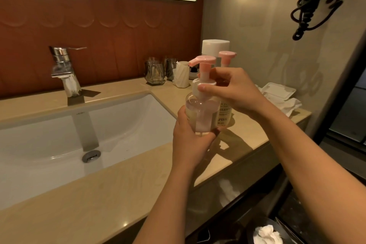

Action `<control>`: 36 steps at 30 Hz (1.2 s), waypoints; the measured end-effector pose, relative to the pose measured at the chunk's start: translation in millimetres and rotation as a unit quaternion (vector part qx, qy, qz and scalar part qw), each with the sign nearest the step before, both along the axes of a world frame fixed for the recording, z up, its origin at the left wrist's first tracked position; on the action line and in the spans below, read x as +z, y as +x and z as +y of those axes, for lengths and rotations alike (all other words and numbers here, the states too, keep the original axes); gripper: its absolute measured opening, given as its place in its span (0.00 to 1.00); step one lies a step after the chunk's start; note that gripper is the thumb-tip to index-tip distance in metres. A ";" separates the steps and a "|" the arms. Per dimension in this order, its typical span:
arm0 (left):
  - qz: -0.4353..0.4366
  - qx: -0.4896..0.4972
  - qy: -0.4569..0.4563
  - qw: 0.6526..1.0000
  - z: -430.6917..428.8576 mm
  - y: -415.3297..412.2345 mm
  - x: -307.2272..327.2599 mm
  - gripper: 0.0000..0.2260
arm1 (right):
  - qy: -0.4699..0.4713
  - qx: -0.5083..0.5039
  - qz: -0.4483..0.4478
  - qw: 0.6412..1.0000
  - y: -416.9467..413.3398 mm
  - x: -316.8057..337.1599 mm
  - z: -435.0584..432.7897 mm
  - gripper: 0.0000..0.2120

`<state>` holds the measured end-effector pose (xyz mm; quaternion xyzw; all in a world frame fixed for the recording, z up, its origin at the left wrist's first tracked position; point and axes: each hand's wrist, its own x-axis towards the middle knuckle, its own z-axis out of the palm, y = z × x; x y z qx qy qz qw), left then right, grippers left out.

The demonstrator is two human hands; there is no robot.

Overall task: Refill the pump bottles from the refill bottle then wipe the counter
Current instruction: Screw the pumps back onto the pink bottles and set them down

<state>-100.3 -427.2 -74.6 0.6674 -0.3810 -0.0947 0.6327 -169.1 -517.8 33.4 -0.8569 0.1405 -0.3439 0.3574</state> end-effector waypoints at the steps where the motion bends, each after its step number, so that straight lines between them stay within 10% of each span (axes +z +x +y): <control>1: -0.002 0.002 0.002 1.000 -0.9 1.0 -1.2 0.35 | 0.004 0.010 -0.002 1.000 -1.2 0.0 -0.2 0.19; 8: -0.023 0.011 0.010 1.000 -2.7 3.8 -4.8 0.37 | 0.030 0.040 -0.001 0.999 -3.7 -4.4 -3.6 0.18; 17: -0.008 0.005 0.008 1.000 -1.9 -0.3 -1.7 0.39 | -0.074 -0.173 -0.070 0.980 20.7 -19.5 9.7 0.27; 24: -0.013 0.004 0.001 1.000 -1.0 2.0 -2.1 0.38 | 0.102 0.038 -0.006 0.994 5.6 -7.5 9.1 0.14; 36: -0.024 0.011 0.016 1.000 -4.1 3.3 -4.3 0.39 | 0.043 -0.100 -0.075 0.991 19.3 -15.9 18.3 0.22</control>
